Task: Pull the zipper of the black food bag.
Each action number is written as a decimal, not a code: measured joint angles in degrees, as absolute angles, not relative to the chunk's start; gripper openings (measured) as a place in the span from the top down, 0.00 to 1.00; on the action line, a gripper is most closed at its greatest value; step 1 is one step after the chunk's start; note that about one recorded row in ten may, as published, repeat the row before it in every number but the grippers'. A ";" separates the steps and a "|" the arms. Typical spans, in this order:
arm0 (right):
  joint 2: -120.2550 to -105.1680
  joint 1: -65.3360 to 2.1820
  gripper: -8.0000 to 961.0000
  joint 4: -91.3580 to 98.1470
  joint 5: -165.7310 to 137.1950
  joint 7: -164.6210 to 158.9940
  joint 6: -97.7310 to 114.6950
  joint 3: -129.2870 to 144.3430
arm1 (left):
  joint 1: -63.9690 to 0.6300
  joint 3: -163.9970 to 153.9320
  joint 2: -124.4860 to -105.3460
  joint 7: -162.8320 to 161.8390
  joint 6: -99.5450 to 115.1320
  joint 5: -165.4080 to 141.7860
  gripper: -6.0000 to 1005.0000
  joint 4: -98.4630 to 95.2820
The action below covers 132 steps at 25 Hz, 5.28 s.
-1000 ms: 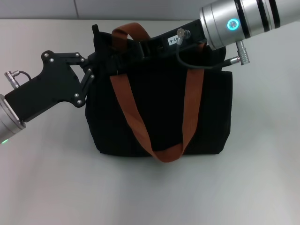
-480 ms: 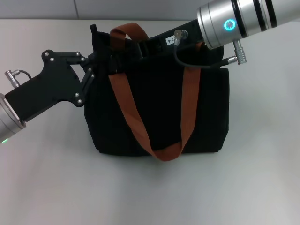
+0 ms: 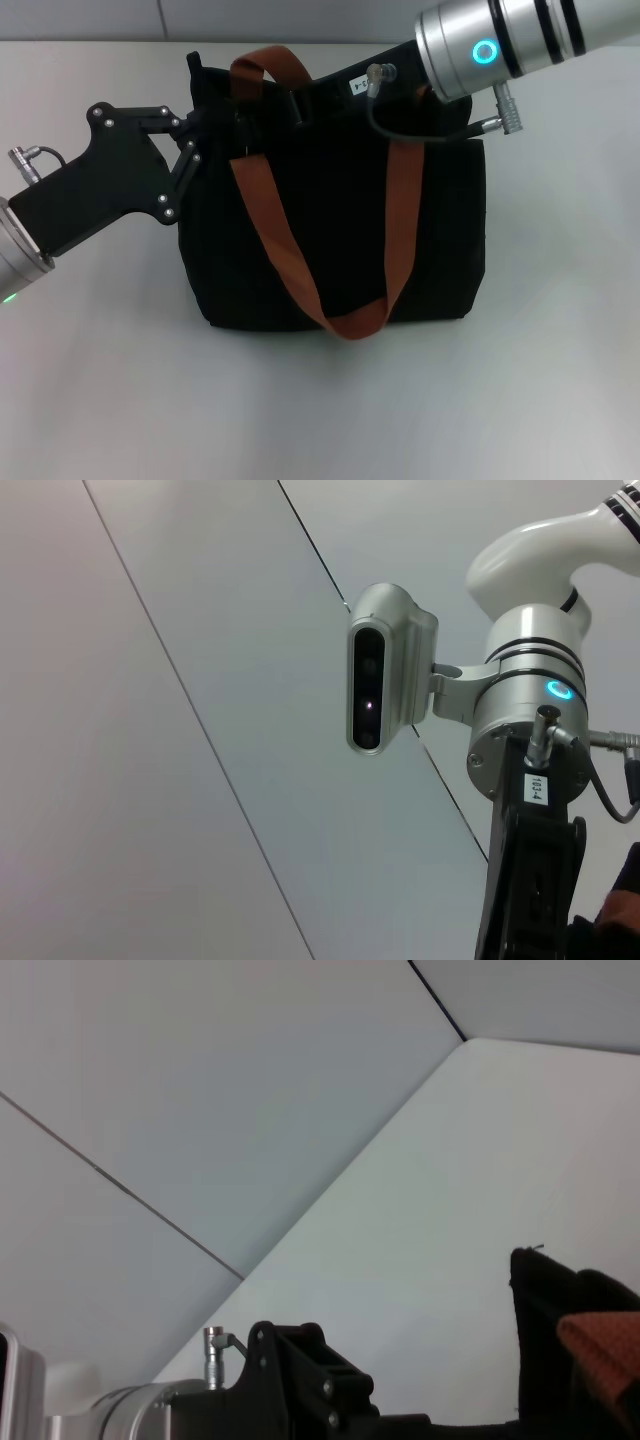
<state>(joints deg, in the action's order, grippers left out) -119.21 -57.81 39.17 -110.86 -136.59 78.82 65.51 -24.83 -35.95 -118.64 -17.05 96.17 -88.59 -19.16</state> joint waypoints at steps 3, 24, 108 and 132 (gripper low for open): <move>-119.21 -56.56 0.85 41.34 -110.54 -136.58 79.41 65.14 | -24.78 -35.94 -118.59 -17.05 96.22 -88.50 0.96 -19.16; -119.27 -55.24 0.94 43.41 -110.41 -134.80 79.40 66.38 | -24.75 -35.95 -118.65 -17.05 97.13 -88.40 0.95 -19.15; -119.38 -37.53 0.98 76.58 -125.79 -151.79 85.41 64.95 | -24.34 -34.45 -118.56 -17.11 96.23 -86.38 0.94 -18.72; -119.39 -35.52 0.98 78.12 -125.76 -151.57 86.47 61.18 | -24.61 -34.45 -118.62 -16.75 95.36 -86.39 0.94 -18.72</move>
<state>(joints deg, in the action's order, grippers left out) -119.39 -35.52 78.12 -125.76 -151.57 86.47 61.18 -24.61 -34.45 -118.62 -16.75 95.36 -86.39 -18.72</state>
